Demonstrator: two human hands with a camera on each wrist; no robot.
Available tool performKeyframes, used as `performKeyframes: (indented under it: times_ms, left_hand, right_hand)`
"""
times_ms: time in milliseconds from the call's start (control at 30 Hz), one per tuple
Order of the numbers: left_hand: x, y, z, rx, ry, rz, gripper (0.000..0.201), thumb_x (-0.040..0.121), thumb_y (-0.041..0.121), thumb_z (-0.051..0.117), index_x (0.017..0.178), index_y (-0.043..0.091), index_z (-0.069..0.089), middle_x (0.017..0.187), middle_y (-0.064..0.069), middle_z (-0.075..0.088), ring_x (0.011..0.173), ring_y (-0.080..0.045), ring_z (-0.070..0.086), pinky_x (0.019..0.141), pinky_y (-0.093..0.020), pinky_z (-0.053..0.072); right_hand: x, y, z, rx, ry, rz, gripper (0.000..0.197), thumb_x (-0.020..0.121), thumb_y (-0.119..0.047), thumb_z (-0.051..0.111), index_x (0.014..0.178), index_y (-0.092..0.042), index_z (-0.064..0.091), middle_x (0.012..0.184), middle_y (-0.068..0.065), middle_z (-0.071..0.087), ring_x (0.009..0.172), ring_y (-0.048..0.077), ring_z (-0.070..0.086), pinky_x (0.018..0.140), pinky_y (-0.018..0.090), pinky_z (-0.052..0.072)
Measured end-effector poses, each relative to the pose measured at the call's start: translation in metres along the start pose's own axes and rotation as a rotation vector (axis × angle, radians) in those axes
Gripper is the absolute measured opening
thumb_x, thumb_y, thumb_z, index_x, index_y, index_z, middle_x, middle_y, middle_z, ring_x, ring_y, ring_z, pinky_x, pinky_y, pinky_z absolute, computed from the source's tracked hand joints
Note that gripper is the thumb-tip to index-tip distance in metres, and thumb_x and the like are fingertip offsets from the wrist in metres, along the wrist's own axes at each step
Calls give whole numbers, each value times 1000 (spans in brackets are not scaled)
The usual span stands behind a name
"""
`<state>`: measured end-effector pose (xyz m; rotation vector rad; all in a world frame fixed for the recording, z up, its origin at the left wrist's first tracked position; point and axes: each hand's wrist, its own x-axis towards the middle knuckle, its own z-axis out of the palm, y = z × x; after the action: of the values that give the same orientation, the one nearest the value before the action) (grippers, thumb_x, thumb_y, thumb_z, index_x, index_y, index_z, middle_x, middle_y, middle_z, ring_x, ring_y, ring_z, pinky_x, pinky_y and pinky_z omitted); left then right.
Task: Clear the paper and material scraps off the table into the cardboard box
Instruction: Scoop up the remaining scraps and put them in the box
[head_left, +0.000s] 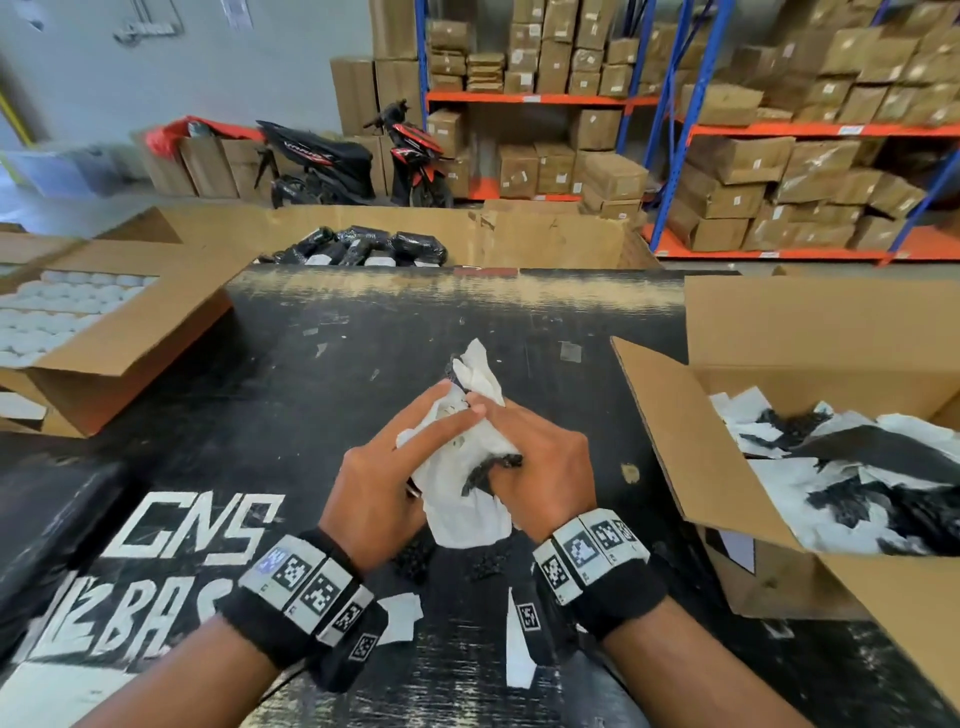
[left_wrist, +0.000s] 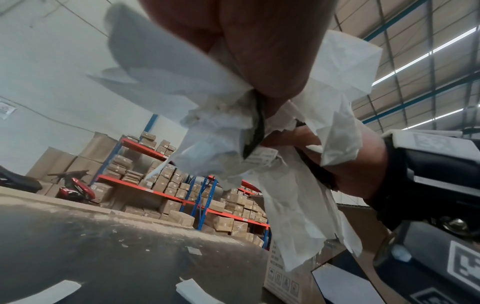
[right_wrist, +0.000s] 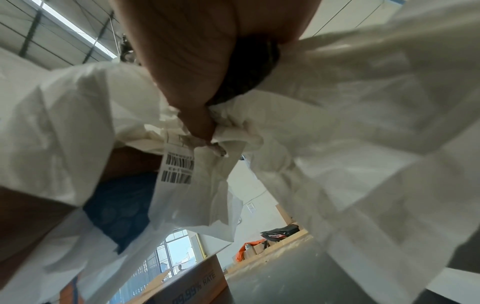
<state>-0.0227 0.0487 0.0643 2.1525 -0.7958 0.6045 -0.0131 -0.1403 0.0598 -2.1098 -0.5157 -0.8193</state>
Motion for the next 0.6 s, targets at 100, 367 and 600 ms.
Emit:
performKeyframes:
  times_ms: [100, 367, 600]
  left_hand:
    - [11, 28, -5, 28, 45, 31, 57, 84, 18, 82, 138, 18, 61, 155, -6, 45, 140, -14, 48, 110, -28, 45]
    - [58, 125, -18, 78, 140, 169, 64, 79, 12, 87, 137, 20, 61, 151, -8, 50, 138, -18, 51, 109, -41, 47]
    - [88, 212, 14, 50, 170, 297, 58, 82, 14, 84, 136, 15, 63, 148, -11, 53, 136, -20, 53, 108, -43, 47]
  right_hand:
    - [9, -12, -23, 20, 29, -23, 64, 62, 5, 66, 121, -19, 72, 124, 1, 70, 103, 13, 70, 85, 31, 58]
    - [36, -54, -123, -52, 154, -100, 61, 60, -12, 70, 120, -19, 72, 109, 3, 75, 89, 19, 73, 79, 25, 57]
    - [22, -58, -224, -132, 278, -149, 61, 60, -17, 69, 121, -19, 72, 107, 3, 76, 87, 18, 72, 79, 24, 53]
